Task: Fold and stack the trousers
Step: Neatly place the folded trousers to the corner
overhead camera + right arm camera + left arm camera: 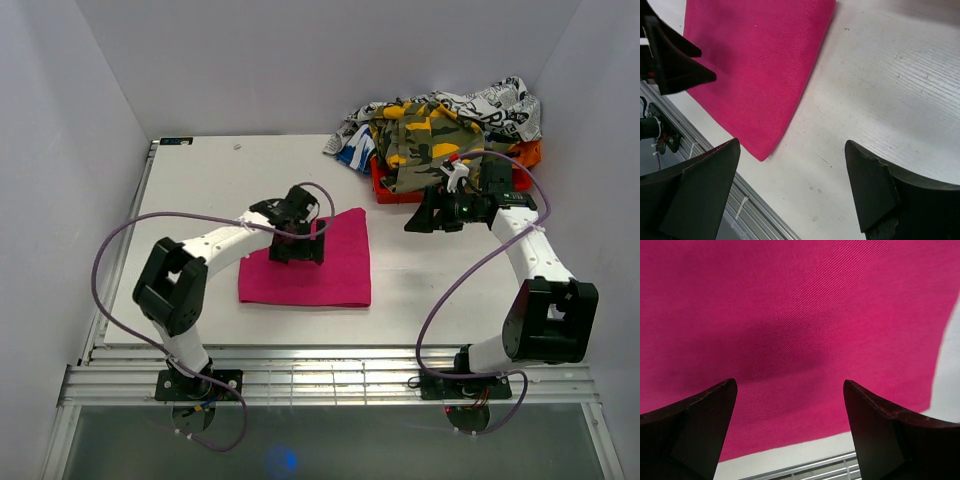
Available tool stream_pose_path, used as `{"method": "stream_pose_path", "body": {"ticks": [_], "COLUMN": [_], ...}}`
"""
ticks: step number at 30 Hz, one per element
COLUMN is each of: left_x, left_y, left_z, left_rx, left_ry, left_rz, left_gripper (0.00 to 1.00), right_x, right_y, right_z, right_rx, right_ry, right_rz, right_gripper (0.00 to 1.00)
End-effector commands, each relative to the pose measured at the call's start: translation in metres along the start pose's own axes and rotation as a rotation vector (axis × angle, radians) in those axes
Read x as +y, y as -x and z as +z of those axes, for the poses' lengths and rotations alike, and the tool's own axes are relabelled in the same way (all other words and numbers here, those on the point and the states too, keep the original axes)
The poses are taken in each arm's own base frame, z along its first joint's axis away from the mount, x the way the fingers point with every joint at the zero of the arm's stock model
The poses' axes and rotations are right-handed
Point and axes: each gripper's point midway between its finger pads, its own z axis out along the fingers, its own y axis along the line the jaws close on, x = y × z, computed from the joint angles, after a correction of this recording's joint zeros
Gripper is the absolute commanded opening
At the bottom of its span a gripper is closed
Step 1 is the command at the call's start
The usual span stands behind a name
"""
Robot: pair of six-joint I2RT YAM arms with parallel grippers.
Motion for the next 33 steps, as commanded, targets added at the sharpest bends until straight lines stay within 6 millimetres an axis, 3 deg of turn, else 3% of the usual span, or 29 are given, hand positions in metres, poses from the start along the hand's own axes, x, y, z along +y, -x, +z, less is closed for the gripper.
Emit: {"method": "stream_pose_path", "body": {"ticks": [1,5,8,9,11,12,15,18,22,25,26,27,29,30,32,33], "left_x": [0.004,0.018,0.052,0.071,0.108,0.134,0.183,0.204,0.221,0.237,0.253,0.253,0.275,0.300,0.327,0.335], "left_y": [-0.014,-0.033,-0.032,-0.021,-0.019,-0.006,0.004,0.016,0.020,0.026,0.033,0.040,0.054,0.074,0.075,0.096], "left_z": [0.017,0.052,0.078,0.082,0.097,0.098,0.101,0.106,0.118,0.119,0.116,0.118,0.117,0.109,0.117,0.112], "left_rx": [0.032,0.120,0.146,0.142,0.165,0.162,0.183,0.190,0.240,0.244,0.222,0.202,0.179,0.140,0.158,0.124], "left_ry": [0.113,0.203,0.347,0.383,0.475,0.503,0.549,0.511,0.414,0.250,0.229,0.173,0.195,0.222,0.237,0.243], "left_rz": [-0.091,-0.099,-0.105,-0.142,-0.165,-0.229,-0.317,-0.294,-0.033,0.003,0.004,0.008,0.032,-0.001,-0.043,-0.046], "left_gripper": [0.98,0.98,0.98,0.98,0.96,0.96,0.95,0.94,0.94,0.94,0.94,0.94,0.94,0.94,0.92,0.90], "right_x": [-0.003,-0.012,-0.016,-0.015,-0.017,-0.017,-0.013,-0.011,-0.009,-0.007,-0.006,-0.007,-0.007,-0.007,-0.008,-0.008], "right_y": [0.002,0.000,0.001,0.004,0.004,0.005,0.002,-0.001,-0.002,-0.004,-0.004,-0.005,-0.007,-0.008,-0.009,-0.011], "right_z": [-0.008,-0.005,-0.003,-0.003,-0.001,-0.001,0.001,0.003,0.001,0.000,-0.001,-0.001,-0.002,-0.002,-0.001,0.000], "right_rx": [-0.017,-0.006,-0.001,-0.003,0.002,0.001,0.008,0.010,0.011,0.013,0.012,0.015,0.018,0.021,0.023,0.027], "right_ry": [-0.040,-0.049,-0.048,-0.045,-0.044,-0.041,-0.008,0.011,0.016,0.018,0.019,0.016,0.014,0.014,0.013,0.015], "right_rz": [-0.019,0.000,0.006,0.004,0.008,0.005,0.010,0.013,0.008,0.001,-0.004,-0.006,-0.010,-0.011,-0.012,-0.009], "right_gripper": [0.90,0.90,0.90,0.90,0.90,0.90,0.90,0.90,0.90,0.90,0.90,0.90,0.90,0.90,0.90,0.90]}}
